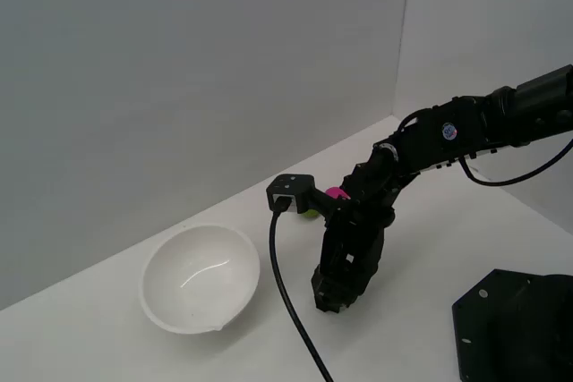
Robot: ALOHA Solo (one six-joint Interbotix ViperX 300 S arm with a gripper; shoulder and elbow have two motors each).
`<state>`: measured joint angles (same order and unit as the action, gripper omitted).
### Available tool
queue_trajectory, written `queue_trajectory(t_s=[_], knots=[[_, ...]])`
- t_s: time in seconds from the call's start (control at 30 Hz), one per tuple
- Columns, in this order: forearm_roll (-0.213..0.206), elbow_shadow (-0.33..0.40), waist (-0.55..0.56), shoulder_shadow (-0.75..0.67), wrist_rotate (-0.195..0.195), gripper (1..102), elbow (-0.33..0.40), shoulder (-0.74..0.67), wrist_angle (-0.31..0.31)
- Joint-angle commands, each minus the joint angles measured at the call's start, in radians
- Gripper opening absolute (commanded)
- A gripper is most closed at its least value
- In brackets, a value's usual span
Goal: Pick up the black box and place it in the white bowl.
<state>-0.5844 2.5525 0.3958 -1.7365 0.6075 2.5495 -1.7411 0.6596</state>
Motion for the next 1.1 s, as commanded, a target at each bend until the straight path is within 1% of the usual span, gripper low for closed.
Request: queue_trajectory(t_s=[0.0, 0.1, 0.17, 0.3, 0.4, 0.77, 0.93, 1.07], knots=[[-0.014, -0.003, 0.020, -0.025, 0.009, 26, 0.000, -0.020, 0.020], [-0.012, -0.003, 0.020, -0.029, 0.009, 21, 0.000, -0.025, 0.020], [-0.012, -0.003, 0.020, -0.031, 0.011, 19, -0.002, -0.026, 0.021], [-0.011, -0.005, 0.018, -0.034, 0.011, 19, -0.002, -0.028, 0.035], [-0.006, -0.008, 0.011, -0.041, 0.009, 19, -0.003, -0.035, 0.058], [0.003, -0.015, -0.055, -0.129, 0.011, 19, -0.011, -0.124, 0.103], [0.021, -0.040, -0.094, -0.149, 0.011, 19, -0.034, -0.144, 0.137], [0.029, -0.086, -0.120, -0.178, 0.009, 19, -0.080, -0.172, 0.176]])
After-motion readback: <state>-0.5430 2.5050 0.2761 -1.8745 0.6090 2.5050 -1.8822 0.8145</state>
